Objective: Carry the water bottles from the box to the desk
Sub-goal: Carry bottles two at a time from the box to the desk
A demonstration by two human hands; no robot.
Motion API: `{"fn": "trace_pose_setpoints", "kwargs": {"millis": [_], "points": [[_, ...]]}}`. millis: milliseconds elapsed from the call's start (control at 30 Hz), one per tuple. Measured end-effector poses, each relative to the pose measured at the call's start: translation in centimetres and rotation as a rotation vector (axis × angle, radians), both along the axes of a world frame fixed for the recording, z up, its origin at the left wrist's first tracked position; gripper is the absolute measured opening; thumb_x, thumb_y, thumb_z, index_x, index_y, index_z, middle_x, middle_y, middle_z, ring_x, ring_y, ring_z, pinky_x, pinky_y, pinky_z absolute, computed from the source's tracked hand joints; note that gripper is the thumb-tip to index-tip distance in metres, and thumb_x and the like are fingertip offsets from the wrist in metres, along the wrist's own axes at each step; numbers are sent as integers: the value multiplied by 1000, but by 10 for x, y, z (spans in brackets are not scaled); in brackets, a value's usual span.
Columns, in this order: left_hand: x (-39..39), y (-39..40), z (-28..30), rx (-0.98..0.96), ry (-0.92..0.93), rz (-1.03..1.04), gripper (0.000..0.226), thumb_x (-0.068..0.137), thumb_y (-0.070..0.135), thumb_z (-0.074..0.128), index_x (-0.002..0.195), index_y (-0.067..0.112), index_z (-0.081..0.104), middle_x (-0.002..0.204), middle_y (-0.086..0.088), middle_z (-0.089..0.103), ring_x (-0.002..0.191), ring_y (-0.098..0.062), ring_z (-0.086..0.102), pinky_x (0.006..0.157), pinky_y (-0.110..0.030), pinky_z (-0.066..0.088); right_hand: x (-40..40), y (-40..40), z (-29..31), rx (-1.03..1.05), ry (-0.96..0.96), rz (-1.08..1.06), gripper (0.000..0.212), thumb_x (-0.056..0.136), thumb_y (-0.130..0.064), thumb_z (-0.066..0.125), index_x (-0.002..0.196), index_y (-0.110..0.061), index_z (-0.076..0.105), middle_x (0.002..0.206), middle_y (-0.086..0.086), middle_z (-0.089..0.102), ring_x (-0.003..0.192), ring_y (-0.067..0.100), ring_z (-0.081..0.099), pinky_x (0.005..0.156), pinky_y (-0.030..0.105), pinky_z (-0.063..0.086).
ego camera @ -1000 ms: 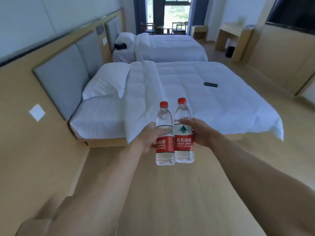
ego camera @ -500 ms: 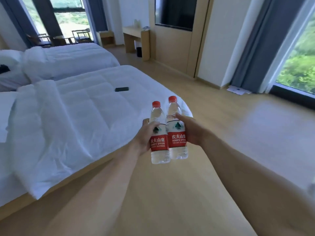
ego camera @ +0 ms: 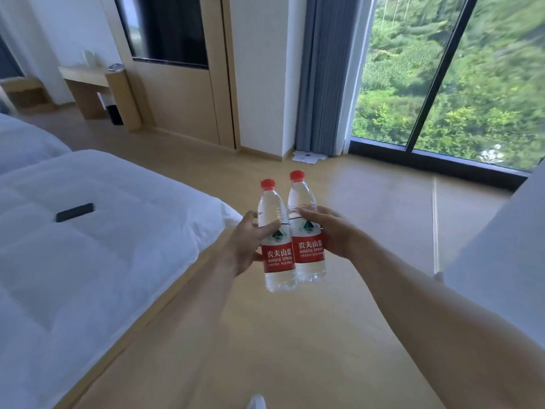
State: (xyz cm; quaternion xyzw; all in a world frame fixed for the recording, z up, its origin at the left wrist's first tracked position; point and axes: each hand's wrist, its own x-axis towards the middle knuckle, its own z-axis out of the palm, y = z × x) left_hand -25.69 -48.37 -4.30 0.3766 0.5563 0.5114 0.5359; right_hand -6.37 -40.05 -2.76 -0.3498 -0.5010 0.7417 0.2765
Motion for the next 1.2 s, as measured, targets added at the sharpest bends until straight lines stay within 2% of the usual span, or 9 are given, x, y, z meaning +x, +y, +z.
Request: {"fn": "trace_pose_setpoints", "kwargs": {"millis": [133, 267, 367, 433, 633, 767, 867, 1067, 1200], "points": [[-23, 90, 8, 36, 36, -31, 44, 94, 31, 71, 127, 17, 46, 117, -15, 70, 101, -33, 72, 81, -56, 59, -20, 75, 3, 3, -10, -53, 53, 88, -25, 68, 133, -2, 53, 119, 24, 64, 99, 36, 67, 81, 45, 58], [-52, 176, 26, 50, 50, -68, 44, 95, 32, 70, 128, 18, 45, 116, -14, 70, 100, -33, 72, 82, -56, 59, -43, 149, 12, 31, -128, -135, 61, 78, -38, 77, 131, -14, 58, 119, 17, 69, 103, 35, 69, 77, 44, 57], [-69, 230, 32, 33, 58, -93, 43, 95, 31, 70, 127, 18, 46, 115, -14, 70, 101, -34, 72, 80, -57, 59, -59, 198, 16, 17, -132, -159, 57, 82, -38, 76, 131, -16, 59, 121, 17, 69, 107, 37, 68, 81, 47, 58], [-78, 260, 30, 23, 66, -103, 42, 95, 31, 70, 127, 18, 46, 114, -14, 71, 99, -33, 72, 74, -51, 59, -69, 229, 15, 10, -136, -169, 53, 86, -38, 75, 131, -15, 59, 123, 18, 68, 110, 38, 67, 85, 48, 57], [-102, 341, 14, 1, 72, -75, 35, 95, 32, 70, 123, 22, 53, 111, -11, 73, 94, -28, 75, 67, -42, 59, -96, 316, 7, 6, -167, -133, 52, 88, -37, 72, 130, -10, 59, 118, 18, 68, 97, 31, 66, 75, 41, 57], [-112, 393, 1, -9, 103, -37, 34, 94, 36, 70, 124, 26, 57, 110, -7, 74, 88, -21, 75, 59, -35, 57, -107, 378, -12, -9, -173, -84, 49, 91, -36, 69, 130, -8, 59, 120, 21, 67, 96, 32, 66, 80, 45, 57], [-116, 441, -9, -25, 106, 6, 40, 93, 38, 72, 127, 26, 56, 112, -7, 73, 95, -26, 75, 65, -41, 60, -113, 431, -25, -21, -171, -33, 49, 91, -38, 69, 129, -8, 61, 113, 17, 68, 92, 29, 66, 77, 43, 57], [-111, 544, -12, -68, 114, 114, 37, 91, 40, 72, 122, 28, 57, 111, -4, 74, 94, -24, 75, 73, -45, 61, -117, 552, -33, -34, -189, 63, 48, 87, -41, 74, 123, -11, 64, 102, 11, 74, 86, 26, 70, 73, 40, 60], [-117, 602, -9, -74, 101, 176, 36, 92, 39, 72, 123, 28, 57, 110, -4, 75, 93, -24, 75, 77, -48, 61, -129, 623, -28, -25, -199, 132, 50, 86, -41, 74, 124, -10, 64, 102, 11, 74, 83, 24, 70, 64, 36, 58]]}}
